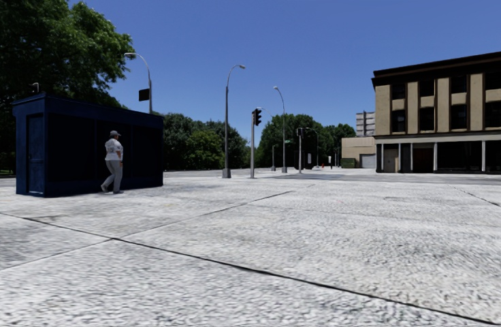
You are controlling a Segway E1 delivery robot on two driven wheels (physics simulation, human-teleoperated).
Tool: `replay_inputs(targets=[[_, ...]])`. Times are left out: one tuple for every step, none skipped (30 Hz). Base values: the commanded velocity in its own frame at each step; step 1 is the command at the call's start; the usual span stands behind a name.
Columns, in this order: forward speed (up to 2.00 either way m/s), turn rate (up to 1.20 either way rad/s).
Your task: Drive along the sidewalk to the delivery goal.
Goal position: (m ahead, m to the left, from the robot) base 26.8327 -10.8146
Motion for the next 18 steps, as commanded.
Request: replay_inputs(targets=[[2.00,0.00],[2.00,0.00],[2.00,0.00],[2.00,0.00],[2.00,0.00],[2.00,0.00],[2.00,0.00],[2.00,0.00],[2.00,0.00],[2.00,0.00],[2.00,-0.02],[2.00,-0.10],[2.00,-0.14],[2.00,-0.14],[2.00,-0.20],[2.00,-0.23],[2.00,-0.23],[2.00,-0.24]])
